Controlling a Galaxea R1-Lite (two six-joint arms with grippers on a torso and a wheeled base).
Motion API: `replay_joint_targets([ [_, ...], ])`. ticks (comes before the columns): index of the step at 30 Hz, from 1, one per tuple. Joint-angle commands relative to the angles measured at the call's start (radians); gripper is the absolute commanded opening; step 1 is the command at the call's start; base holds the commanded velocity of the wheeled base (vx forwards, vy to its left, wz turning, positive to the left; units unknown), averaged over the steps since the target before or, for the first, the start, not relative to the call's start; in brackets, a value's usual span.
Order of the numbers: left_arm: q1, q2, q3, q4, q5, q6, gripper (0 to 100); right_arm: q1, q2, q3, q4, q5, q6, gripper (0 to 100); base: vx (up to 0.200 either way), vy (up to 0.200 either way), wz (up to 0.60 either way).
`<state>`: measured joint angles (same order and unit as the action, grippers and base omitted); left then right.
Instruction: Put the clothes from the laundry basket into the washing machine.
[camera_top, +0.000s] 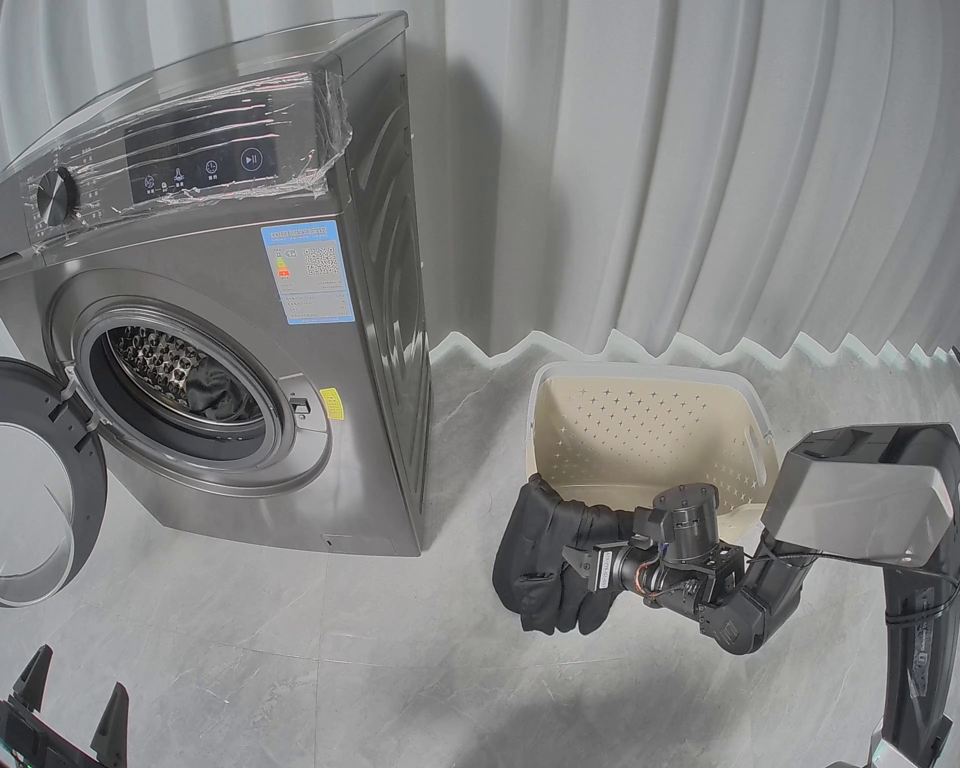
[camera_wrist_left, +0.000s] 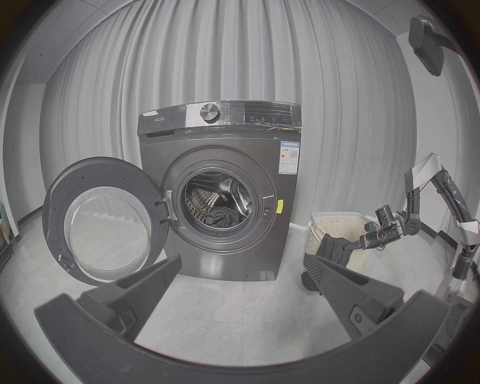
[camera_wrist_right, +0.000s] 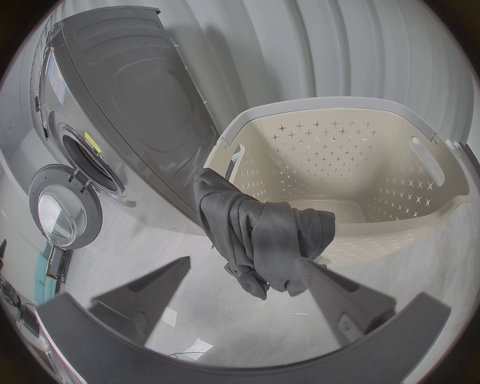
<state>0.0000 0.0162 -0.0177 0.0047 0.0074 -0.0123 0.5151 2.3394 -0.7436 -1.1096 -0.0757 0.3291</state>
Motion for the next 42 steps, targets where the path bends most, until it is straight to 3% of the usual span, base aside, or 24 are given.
replay_joint_targets([
  [1,0.000,-0.015,0.016,0.000,0.000,-0.001,100,0.000,0.001,-0.002,0.007,0.002,-0.002,100,0.000,0.000,0.00],
  [8,0.000,-0.015,0.016,0.000,0.000,-0.001,100,0.008,0.063,-0.079,0.016,-0.002,-0.001,100,0.000,0.000,0.00],
  [11,0.000,-0.015,0.016,0.000,0.000,-0.001,100,0.016,0.107,-0.138,0.024,-0.025,0.002,100,0.000,0.000,0.00],
  [19,0.000,-0.015,0.016,0.000,0.000,-0.001,100,0.016,0.123,-0.151,0.010,-0.044,0.008,100,0.000,0.000,0.00],
  [20,0.000,-0.015,0.016,0.000,0.000,-0.001,100,0.016,0.123,-0.151,0.008,-0.049,0.008,0,0.000,0.000,0.00],
  [30,0.000,-0.015,0.016,0.000,0.002,-0.003,100,0.017,0.124,-0.148,0.005,-0.052,0.011,0,0.000,0.000,0.00],
  [42,0.000,-0.015,0.016,0.000,0.002,-0.009,100,0.039,0.049,-0.076,-0.113,-0.041,0.008,0,0.000,0.000,0.00],
])
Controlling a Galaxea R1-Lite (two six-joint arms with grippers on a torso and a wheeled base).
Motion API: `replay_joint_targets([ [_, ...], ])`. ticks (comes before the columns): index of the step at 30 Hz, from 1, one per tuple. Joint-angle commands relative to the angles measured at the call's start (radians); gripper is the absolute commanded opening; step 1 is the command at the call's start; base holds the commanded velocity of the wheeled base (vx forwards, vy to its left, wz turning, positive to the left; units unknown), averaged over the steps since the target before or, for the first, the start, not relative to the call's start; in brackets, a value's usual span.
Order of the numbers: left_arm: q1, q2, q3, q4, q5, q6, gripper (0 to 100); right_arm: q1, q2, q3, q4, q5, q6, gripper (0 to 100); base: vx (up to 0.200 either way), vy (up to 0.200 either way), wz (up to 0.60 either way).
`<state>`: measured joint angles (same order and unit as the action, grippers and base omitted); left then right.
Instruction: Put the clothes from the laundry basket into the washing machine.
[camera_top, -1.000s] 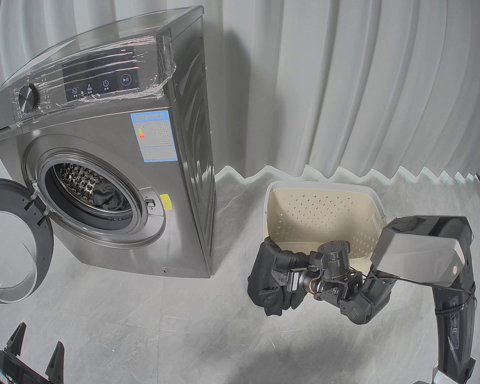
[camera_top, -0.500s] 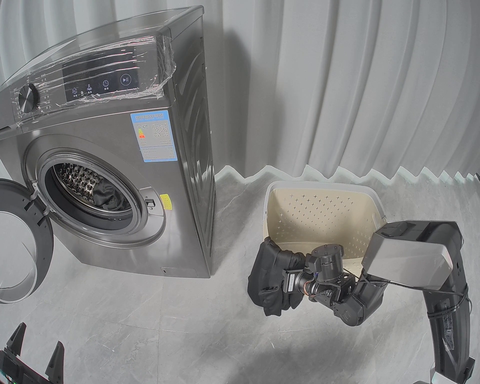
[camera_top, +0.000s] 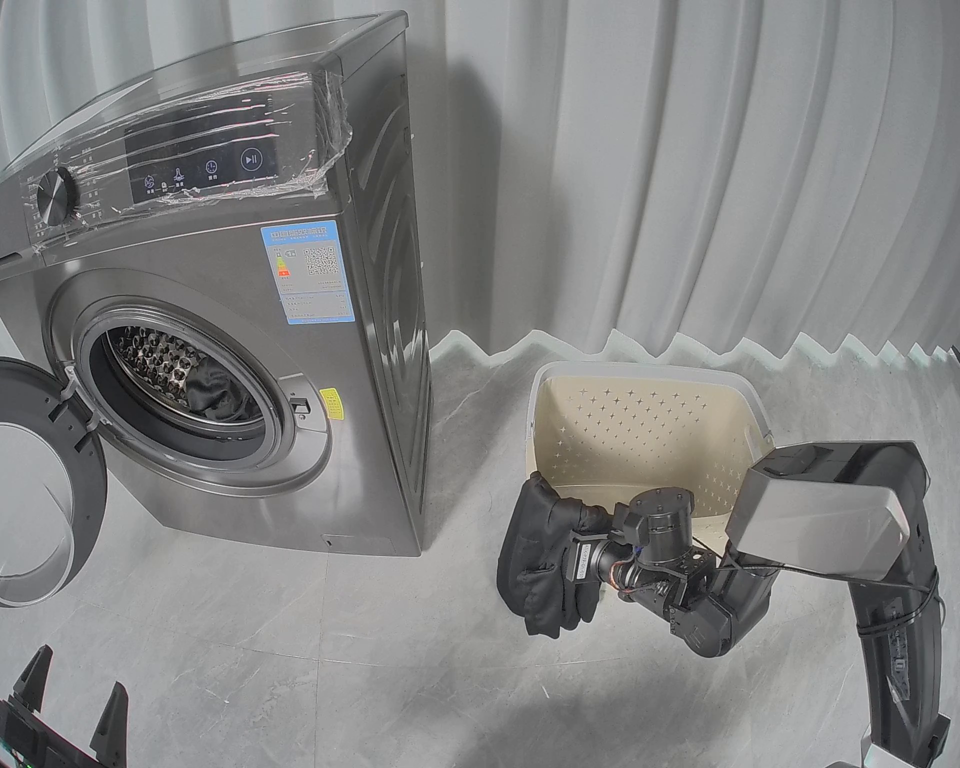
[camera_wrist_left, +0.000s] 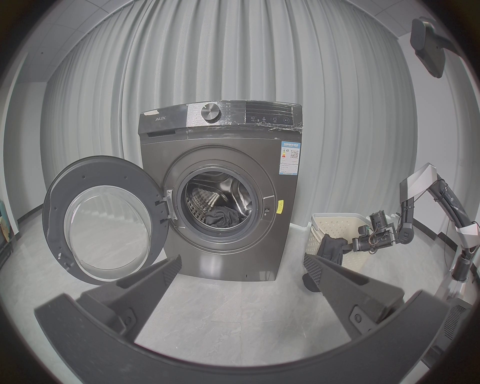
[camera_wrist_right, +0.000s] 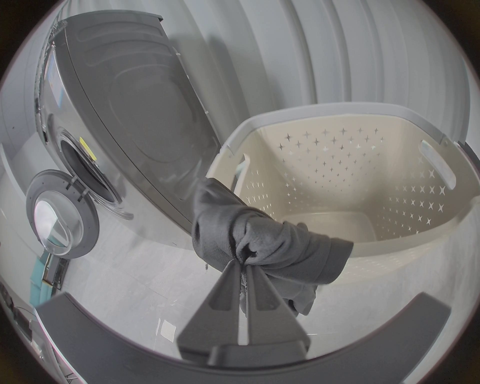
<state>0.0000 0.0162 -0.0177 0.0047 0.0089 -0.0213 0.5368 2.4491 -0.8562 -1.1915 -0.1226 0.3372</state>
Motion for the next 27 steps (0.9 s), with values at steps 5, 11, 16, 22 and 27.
replay_joint_targets([
  [5,0.000,-0.015,0.016,0.000,0.000,0.000,100,0.049,-0.187,0.126,-0.063,0.009,-0.001,0,0.000,0.000,0.00],
  [11,0.000,-0.015,0.016,0.000,0.000,0.000,100,0.068,-0.299,0.167,-0.069,0.008,-0.001,0,0.000,0.000,0.00],
  [16,0.000,-0.015,0.016,0.000,0.000,0.000,100,0.066,-0.303,0.175,-0.062,-0.002,-0.003,0,0.000,0.000,0.00],
  [22,0.000,-0.015,0.016,0.000,0.000,0.000,100,0.035,-0.197,0.184,-0.069,-0.005,-0.012,0,0.000,0.000,0.00],
  [27,0.000,-0.015,0.016,0.000,0.000,0.000,100,0.015,-0.170,0.177,-0.071,-0.002,-0.012,0,0.000,0.000,0.00],
])
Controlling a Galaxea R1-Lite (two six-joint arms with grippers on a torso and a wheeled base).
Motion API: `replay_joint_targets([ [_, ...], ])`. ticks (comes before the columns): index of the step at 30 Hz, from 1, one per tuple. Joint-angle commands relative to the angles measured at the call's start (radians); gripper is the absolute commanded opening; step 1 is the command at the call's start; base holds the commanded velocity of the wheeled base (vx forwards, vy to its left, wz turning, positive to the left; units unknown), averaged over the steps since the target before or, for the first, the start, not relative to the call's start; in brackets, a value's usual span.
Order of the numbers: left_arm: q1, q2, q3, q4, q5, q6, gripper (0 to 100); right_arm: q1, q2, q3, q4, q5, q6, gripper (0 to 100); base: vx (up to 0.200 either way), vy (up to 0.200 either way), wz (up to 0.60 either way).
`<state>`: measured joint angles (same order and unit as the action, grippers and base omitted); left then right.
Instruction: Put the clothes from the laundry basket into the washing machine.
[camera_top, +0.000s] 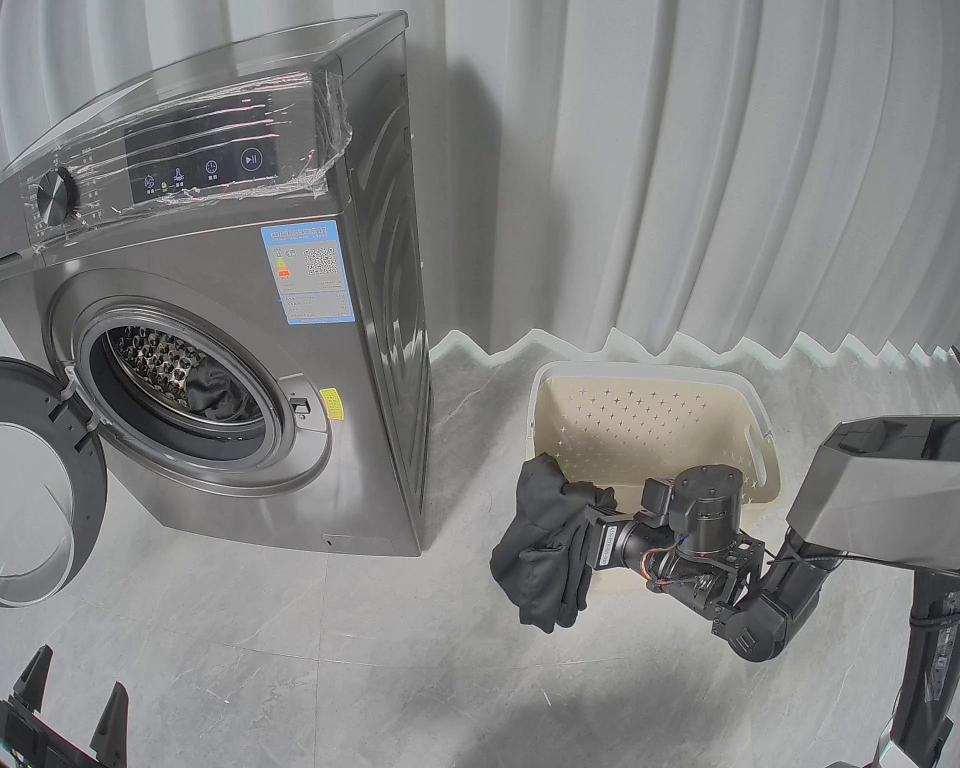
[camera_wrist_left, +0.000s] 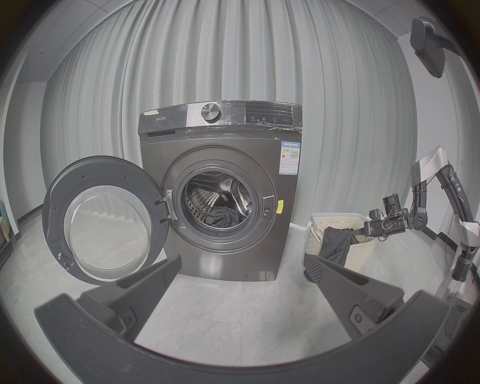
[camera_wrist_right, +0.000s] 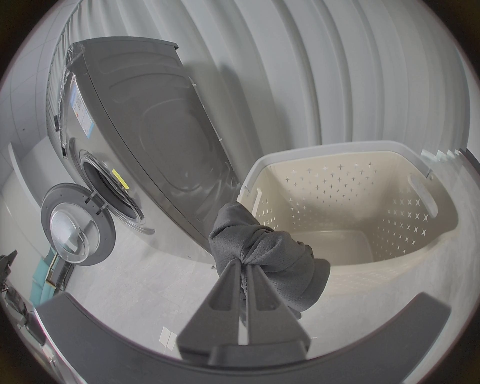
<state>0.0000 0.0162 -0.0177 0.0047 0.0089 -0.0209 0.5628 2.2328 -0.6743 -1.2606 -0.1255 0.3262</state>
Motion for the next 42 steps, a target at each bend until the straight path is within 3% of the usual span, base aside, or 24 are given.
replay_joint_targets([
  [1,0.000,-0.015,0.016,0.000,0.000,-0.001,100,-0.011,0.054,-0.008,0.000,0.001,-0.001,0,0.000,0.000,0.00],
  [3,0.000,-0.015,0.016,0.000,0.000,-0.001,100,-0.011,0.062,-0.015,0.000,0.001,-0.001,0,0.000,0.000,0.00],
  [4,0.000,-0.015,0.016,0.000,0.000,-0.001,100,-0.011,0.067,-0.019,0.001,0.001,-0.001,100,0.000,0.000,0.00],
  [11,0.000,-0.015,0.016,0.000,0.000,-0.001,100,-0.009,0.116,-0.036,0.021,0.000,-0.004,100,0.000,0.000,0.00],
  [20,0.000,-0.015,0.016,0.000,0.000,-0.001,100,-0.052,0.235,-0.136,0.024,0.000,-0.067,100,0.000,0.000,0.00],
  [31,0.000,-0.015,0.016,0.000,0.000,-0.002,100,-0.049,0.252,-0.223,0.081,-0.003,-0.059,100,0.000,0.000,0.00],
  [35,0.000,-0.015,0.016,0.000,0.000,-0.002,100,-0.044,0.261,-0.228,0.079,-0.043,-0.055,100,0.000,0.000,0.00],
  [39,0.000,-0.015,0.016,0.000,0.002,-0.002,100,-0.041,0.260,-0.226,0.070,-0.048,-0.055,100,0.000,0.000,0.00],
  [40,0.000,-0.015,0.016,0.001,0.002,-0.004,100,-0.041,0.260,-0.226,0.070,-0.048,-0.055,0,0.000,0.000,0.00],
  [42,0.000,-0.015,0.016,0.001,0.002,-0.004,100,-0.041,0.260,-0.225,0.070,-0.048,-0.055,0,0.000,0.000,0.00],
])
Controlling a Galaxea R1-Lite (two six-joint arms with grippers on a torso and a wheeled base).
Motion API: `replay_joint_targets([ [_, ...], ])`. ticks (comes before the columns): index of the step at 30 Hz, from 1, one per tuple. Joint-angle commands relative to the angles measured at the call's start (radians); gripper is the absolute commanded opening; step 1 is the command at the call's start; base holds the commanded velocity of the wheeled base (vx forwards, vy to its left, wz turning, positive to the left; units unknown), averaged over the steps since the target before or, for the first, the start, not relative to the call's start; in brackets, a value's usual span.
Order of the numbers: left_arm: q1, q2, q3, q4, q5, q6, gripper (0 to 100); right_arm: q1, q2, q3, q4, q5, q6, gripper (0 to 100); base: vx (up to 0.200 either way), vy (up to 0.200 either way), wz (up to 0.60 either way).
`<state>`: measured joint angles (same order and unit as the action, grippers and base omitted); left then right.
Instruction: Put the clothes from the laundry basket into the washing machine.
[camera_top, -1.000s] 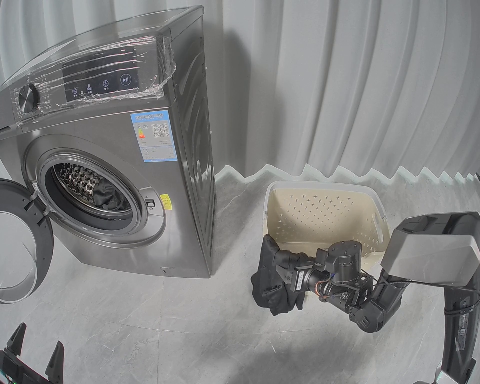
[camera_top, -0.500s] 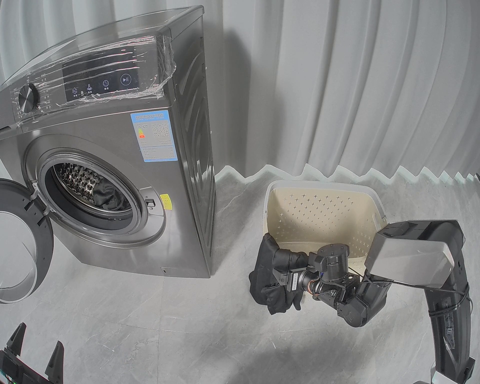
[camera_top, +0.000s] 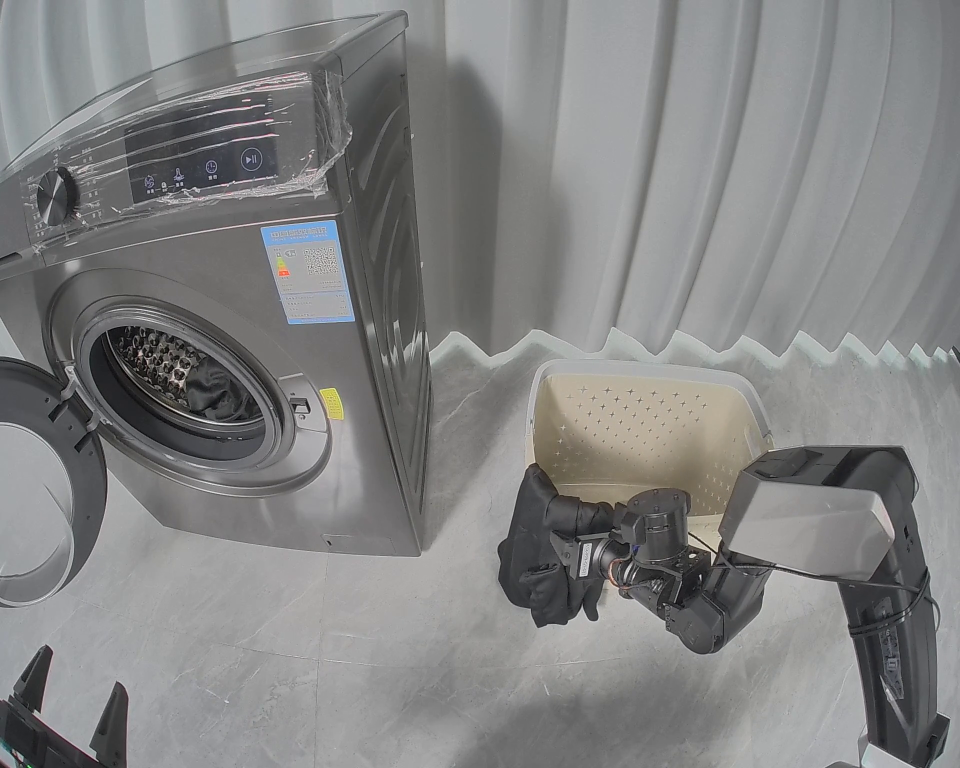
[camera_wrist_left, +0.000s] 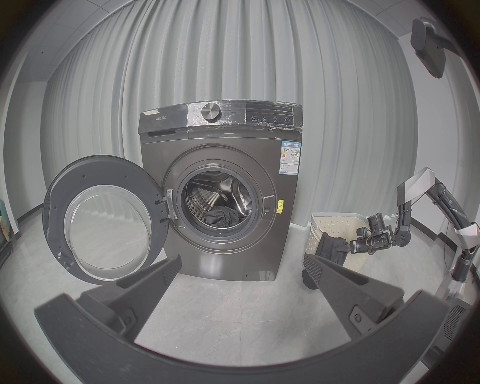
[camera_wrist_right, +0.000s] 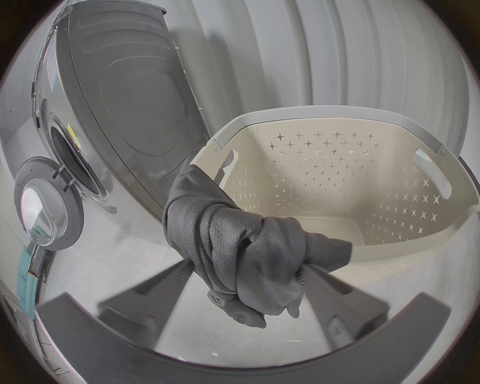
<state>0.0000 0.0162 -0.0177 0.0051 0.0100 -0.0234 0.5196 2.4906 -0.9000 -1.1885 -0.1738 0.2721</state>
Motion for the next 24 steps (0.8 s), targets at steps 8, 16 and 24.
replay_joint_targets([
  [8,0.000,-0.015,0.016,-0.001,0.001,-0.001,100,0.000,0.002,0.007,-0.006,0.000,0.001,0,0.000,0.000,0.00],
  [16,0.000,-0.015,0.016,0.001,0.001,-0.006,100,0.017,-0.064,0.067,-0.075,0.002,0.007,0,0.000,0.000,0.00],
  [24,0.000,-0.015,0.016,0.001,0.001,-0.007,100,0.057,-0.248,0.216,-0.129,0.013,0.004,0,0.000,0.000,0.00],
])
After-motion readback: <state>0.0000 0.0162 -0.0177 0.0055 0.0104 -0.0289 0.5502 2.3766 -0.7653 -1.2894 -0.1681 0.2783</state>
